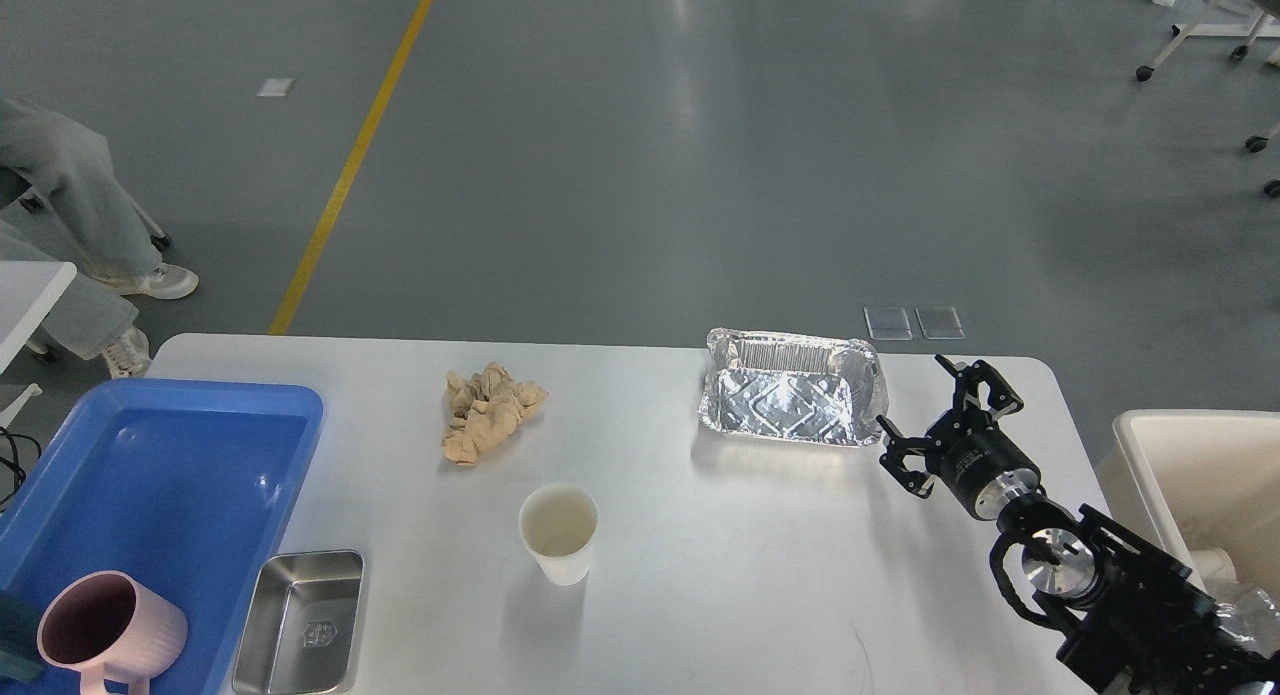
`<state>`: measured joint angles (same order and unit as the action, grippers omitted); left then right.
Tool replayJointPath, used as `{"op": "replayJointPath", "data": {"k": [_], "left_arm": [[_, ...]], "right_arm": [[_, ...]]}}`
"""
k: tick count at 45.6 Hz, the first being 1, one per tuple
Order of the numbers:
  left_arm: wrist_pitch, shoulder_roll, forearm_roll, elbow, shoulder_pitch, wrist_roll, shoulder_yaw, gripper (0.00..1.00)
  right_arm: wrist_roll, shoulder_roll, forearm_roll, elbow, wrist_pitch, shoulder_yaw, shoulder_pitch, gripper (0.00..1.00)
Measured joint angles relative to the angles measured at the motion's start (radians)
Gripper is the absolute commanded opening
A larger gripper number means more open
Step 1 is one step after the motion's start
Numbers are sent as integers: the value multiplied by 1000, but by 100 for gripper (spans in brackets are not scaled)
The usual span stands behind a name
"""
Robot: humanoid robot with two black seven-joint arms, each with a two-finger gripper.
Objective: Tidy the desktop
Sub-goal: 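Move the left gripper toward the small steel tray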
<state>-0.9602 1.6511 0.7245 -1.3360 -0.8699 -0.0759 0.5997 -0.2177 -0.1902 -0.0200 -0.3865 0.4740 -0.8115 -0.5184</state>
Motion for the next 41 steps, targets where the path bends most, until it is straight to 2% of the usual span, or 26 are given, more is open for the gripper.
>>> {"op": "replayJointPath", "data": {"k": [9,24,32,41], "left_arm": [[0,-64,2,8,8,30,-58,87],[0,-265,10,11,17,90,-285,86],[3,-327,16,16,27,100,-402,86],[113,-370,16,27,50,100,-482,86]], "right_arm": [[0,0,0,0,0,0,2,100],[0,-1,0,3,0,0,7,100],[0,-3,-13,9,0,0,10,100],[0,-3,-14,11,0,0,15,100]]}}
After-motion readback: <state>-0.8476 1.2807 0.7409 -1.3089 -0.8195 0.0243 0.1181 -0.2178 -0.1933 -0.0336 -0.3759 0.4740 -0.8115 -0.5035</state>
